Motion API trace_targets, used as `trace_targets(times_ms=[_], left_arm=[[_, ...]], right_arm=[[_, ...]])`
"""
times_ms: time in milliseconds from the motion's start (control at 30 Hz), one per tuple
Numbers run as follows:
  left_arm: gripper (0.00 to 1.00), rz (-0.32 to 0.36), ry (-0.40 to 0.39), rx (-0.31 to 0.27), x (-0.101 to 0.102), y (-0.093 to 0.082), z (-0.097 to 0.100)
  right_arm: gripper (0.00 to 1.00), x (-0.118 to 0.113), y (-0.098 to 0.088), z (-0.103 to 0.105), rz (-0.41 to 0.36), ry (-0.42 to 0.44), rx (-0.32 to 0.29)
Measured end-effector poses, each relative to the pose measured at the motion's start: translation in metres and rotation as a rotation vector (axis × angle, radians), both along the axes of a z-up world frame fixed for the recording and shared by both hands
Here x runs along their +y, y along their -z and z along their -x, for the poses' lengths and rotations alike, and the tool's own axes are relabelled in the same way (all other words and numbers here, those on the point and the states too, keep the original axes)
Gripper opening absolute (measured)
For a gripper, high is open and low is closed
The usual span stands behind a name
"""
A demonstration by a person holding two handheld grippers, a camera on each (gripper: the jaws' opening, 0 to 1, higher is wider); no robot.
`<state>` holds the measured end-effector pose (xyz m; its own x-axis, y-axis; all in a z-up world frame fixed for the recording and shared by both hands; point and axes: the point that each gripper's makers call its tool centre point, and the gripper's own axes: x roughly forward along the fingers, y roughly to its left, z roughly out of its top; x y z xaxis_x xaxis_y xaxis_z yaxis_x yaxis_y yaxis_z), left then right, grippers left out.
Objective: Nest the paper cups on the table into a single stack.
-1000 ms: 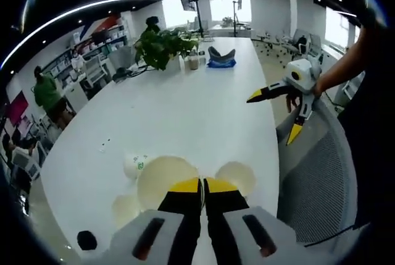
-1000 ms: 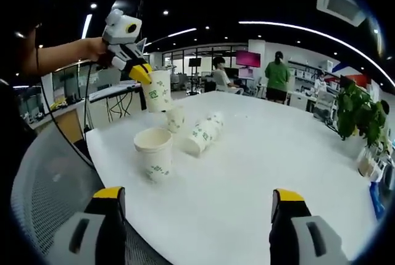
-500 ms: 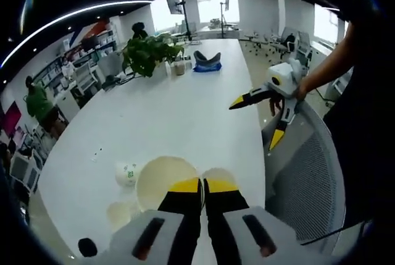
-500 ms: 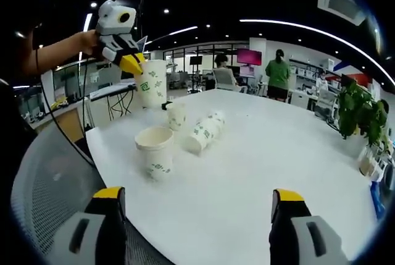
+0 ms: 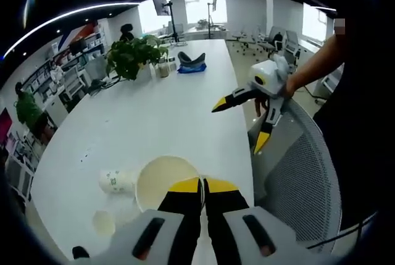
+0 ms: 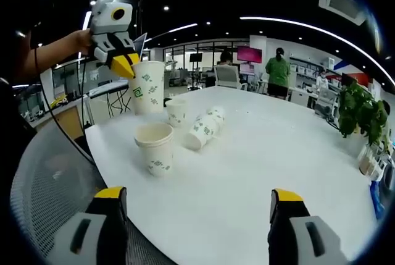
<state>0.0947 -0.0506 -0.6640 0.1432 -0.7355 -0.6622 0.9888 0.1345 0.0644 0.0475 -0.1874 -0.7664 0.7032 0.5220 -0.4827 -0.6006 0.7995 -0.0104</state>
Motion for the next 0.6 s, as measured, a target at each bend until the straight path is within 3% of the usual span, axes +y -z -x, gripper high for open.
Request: trace_targets(times_ms=[433,600], left_arm=[[0.0,-0.012,0.037,-0.004,-0.006,0.023,0.004],[0.0,-0.071,0.062,-0.007,-0.006,0.041,0.006]], right_arm=[[0.95,0.0,0.003,0.001,0.008,-0.006,0.014],[0.94,0.0,0.003,0.001,0.01,-0.005,0.015]])
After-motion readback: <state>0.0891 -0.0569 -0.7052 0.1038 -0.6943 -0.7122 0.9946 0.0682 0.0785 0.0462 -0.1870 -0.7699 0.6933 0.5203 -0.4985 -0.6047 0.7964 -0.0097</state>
